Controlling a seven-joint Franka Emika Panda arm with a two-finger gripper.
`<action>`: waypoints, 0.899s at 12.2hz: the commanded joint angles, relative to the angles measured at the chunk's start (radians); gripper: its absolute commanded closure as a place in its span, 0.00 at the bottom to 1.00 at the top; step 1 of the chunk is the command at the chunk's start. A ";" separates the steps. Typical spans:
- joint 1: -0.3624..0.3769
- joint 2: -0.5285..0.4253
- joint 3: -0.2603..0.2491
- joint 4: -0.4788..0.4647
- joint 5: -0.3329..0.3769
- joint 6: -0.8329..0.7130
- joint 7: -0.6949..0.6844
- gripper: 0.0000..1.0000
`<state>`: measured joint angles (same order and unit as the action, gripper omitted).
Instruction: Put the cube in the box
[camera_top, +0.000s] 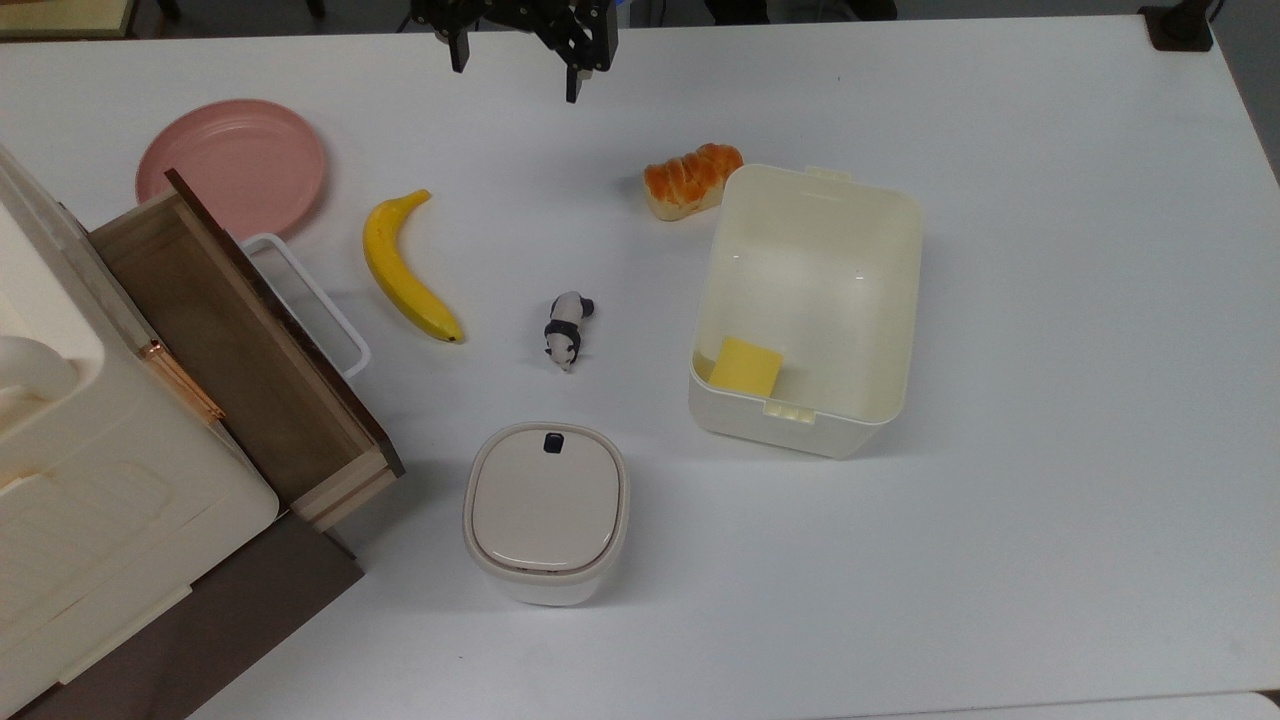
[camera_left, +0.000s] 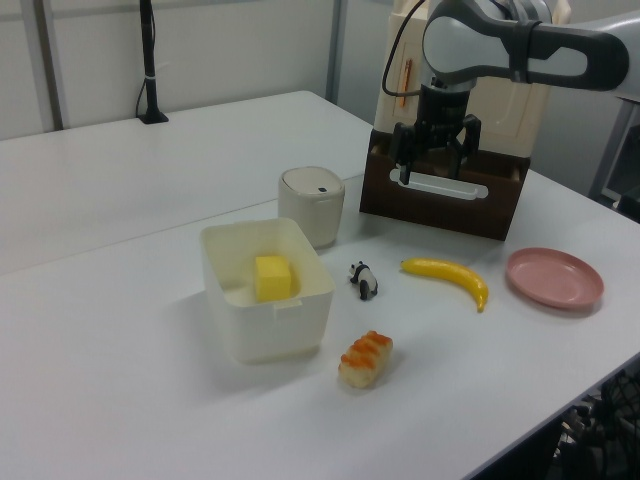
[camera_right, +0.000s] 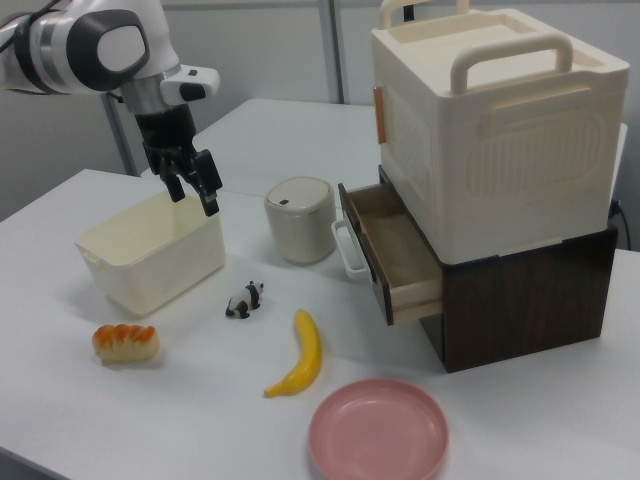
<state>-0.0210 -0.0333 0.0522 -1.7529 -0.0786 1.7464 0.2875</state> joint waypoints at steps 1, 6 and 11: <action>-0.011 0.001 0.009 0.003 0.025 0.007 -0.034 0.00; -0.014 0.000 0.011 0.006 0.042 0.010 -0.036 0.00; -0.016 0.001 0.011 0.006 0.051 0.012 -0.036 0.00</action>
<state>-0.0231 -0.0330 0.0548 -1.7525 -0.0483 1.7471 0.2784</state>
